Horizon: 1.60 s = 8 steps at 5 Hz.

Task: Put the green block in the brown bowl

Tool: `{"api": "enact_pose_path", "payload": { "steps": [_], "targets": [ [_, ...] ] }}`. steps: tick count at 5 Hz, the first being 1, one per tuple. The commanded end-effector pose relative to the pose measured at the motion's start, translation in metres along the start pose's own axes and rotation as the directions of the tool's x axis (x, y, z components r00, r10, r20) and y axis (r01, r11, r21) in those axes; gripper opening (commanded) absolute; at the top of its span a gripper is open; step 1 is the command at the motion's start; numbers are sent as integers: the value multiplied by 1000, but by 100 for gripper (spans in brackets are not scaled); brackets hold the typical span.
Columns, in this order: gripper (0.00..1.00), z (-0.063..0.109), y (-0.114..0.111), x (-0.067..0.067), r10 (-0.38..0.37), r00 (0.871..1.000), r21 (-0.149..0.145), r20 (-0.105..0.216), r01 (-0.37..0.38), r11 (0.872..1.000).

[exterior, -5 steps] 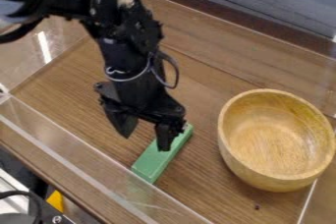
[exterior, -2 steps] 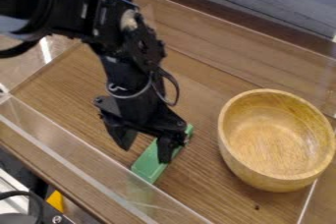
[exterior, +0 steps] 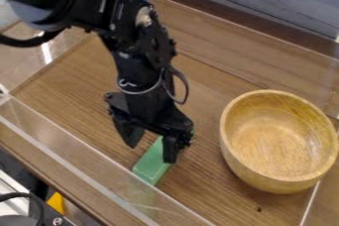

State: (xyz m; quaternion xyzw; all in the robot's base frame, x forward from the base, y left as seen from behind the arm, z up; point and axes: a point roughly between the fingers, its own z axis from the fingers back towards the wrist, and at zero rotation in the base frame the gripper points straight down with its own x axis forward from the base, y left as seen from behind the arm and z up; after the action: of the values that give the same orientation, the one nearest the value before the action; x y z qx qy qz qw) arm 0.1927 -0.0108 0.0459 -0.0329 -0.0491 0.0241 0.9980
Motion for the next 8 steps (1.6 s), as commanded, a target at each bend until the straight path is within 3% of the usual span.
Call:
{"api": "enact_pose_path", "payload": {
  "steps": [1,2,4,6,8],
  "targets": [
    [100,-4,1,11,-55,998,-5,16,55,998],
    [100,-11,3,14,-91,996,-8,5,91,996],
    [100,-18,-8,22,-81,997,-13,-15,81,997],
    [100,-19,-31,14,19,999,-8,-27,-19,1000],
    [100,-6,-48,20,21,999,2,-31,-21,1000]
  ]
}}
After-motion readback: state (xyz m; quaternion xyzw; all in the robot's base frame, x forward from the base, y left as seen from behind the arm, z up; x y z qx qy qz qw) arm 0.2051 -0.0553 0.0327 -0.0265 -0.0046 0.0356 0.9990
